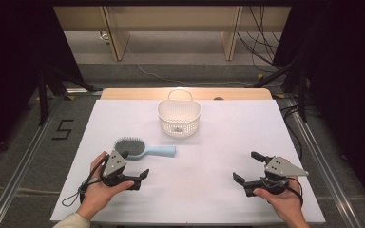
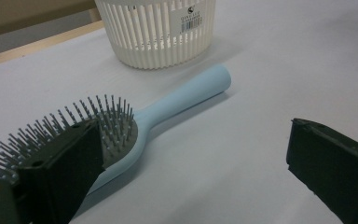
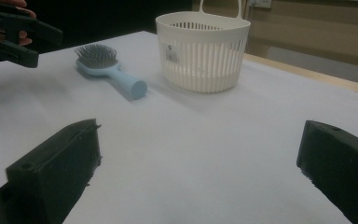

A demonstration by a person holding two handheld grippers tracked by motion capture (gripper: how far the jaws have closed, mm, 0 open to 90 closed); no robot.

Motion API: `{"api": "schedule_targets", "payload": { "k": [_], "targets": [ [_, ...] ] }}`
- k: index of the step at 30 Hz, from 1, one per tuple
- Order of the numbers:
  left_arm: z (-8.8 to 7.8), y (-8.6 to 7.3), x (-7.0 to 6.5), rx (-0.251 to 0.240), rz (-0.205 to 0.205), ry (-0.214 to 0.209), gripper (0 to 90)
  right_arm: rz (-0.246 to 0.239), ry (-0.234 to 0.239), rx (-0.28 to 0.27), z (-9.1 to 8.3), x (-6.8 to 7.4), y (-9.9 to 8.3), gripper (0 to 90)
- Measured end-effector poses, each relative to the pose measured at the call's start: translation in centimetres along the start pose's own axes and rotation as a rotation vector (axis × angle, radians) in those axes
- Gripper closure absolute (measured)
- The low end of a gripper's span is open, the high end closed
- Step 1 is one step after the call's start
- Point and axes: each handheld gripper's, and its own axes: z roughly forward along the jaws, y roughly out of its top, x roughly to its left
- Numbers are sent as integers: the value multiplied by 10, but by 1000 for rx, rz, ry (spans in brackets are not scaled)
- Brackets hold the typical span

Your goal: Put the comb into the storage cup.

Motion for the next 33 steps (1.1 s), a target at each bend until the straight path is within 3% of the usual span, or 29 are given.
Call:
{"api": "schedule_targets", "payload": {
  "k": [3,6,8,9,10,12,14,15,16,17,20,22,33],
  "targets": [
    [2,5,-1,-17,-15,2,102,3,-1,-1,0,0,0,1],
    [4,11,-4,-18,-13,8,238,8,-4,-1,-1,-1,-1,1],
    [7,18,-4,-28,-28,6,428,8,-5,0,-1,-1,-1,1],
    [9,22,-3,-29,-41,12,428,9,-6,0,-1,-1,-1,1],
    [11,26,-3,-28,-46,18,649,7,-8,1,-1,-1,0,2],
    [24,42,-3,23,-68,51,809,8,-11,1,-1,-1,0,1],
    [28,45,-4,35,-75,58,898,9,-13,0,-1,-1,0,1],
    [41,52,-6,86,-84,66,899,10,-13,-3,-1,-1,0,1],
    [41,52,-6,86,-84,66,899,10,-13,-3,-1,-1,0,1],
    [57,59,-10,134,-95,80,900,9,-14,-1,-2,-2,0,1],
    [71,63,-11,169,-107,92,900,14,-12,1,-2,-2,-1,2],
    [94,68,-9,232,-133,110,900,15,-10,2,-2,-2,-1,2],
    [131,73,-2,348,-209,149,900,14,-4,6,-2,-3,-1,2]
  ]
}}
